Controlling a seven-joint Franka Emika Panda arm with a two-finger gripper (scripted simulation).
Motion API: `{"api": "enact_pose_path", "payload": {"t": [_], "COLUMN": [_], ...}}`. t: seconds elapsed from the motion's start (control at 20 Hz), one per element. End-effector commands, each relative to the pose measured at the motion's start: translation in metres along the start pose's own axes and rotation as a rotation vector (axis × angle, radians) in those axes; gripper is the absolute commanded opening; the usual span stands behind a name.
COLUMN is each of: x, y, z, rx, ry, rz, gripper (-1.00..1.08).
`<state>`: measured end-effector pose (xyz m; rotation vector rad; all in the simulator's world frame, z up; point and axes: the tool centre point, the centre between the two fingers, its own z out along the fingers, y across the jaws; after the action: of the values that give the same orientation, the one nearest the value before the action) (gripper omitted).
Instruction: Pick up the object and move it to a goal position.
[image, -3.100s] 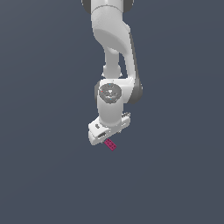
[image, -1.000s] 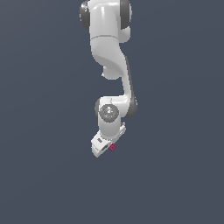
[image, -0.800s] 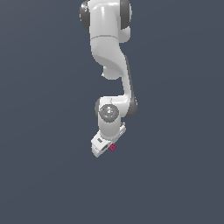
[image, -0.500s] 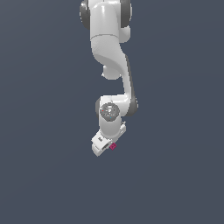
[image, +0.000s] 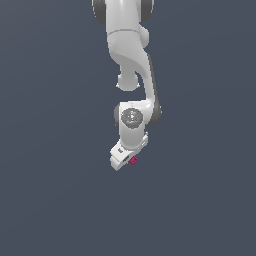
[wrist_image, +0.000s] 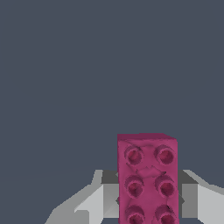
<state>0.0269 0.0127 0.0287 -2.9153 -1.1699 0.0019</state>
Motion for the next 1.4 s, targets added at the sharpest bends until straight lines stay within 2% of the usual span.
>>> {"api": "enact_pose_path", "payload": {"t": [0.0, 0.85, 1.1, 1.35], "x": [-0.002, -0.021, -0.023, -0.024], "y": [-0.014, -0.146, -0.174, -0.189], "z": [-0.007, -0.066, -0.079, -0.086], "rx": [-0.001, -0.002, -0.002, -0.002], "ry": [0.001, -0.001, -0.001, 0.0], "rz": [-0.001, -0.001, -0.001, -0.001], "gripper": [-1.0, -1.0, -1.0, -1.0]}}
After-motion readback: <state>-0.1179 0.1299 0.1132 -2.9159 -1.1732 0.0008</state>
